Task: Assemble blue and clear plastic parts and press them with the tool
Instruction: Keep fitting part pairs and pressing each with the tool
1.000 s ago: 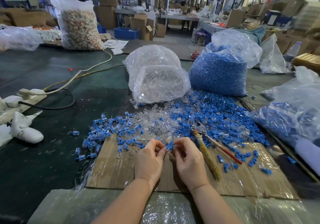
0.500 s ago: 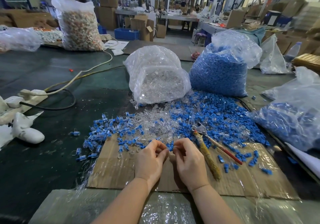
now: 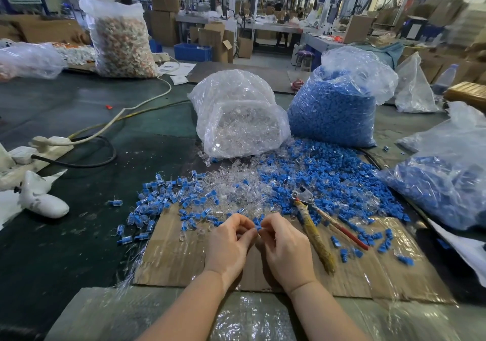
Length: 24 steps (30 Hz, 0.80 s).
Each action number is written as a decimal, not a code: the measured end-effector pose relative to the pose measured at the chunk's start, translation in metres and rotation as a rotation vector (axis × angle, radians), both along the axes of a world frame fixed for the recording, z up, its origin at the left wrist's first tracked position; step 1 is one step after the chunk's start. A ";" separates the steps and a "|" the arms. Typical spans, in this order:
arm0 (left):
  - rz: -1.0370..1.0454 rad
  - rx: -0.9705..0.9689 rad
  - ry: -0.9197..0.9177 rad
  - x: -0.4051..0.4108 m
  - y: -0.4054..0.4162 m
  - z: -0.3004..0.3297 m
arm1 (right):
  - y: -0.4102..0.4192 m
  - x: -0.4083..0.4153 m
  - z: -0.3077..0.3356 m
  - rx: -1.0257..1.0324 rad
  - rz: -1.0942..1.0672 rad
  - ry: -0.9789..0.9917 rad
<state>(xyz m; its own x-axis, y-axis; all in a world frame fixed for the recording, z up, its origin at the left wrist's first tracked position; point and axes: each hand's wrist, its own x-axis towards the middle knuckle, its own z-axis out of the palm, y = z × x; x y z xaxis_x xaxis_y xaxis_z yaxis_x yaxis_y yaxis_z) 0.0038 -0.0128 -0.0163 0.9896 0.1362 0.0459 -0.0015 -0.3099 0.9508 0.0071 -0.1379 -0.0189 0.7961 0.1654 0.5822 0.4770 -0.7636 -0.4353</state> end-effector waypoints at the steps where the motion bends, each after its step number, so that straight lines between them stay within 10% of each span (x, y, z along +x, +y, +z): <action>1: -0.006 0.003 0.000 0.000 0.000 0.000 | 0.000 0.000 0.000 0.000 -0.002 0.008; 14: 0.023 -0.136 0.008 0.000 0.002 0.006 | -0.019 -0.002 0.008 -0.013 -0.253 0.027; 20: 0.028 -0.236 0.054 0.005 0.003 0.010 | -0.058 0.009 0.017 -0.429 -0.661 0.629; 24: 0.047 -0.283 0.087 0.007 0.005 0.012 | -0.057 0.011 0.016 -0.501 -0.657 0.604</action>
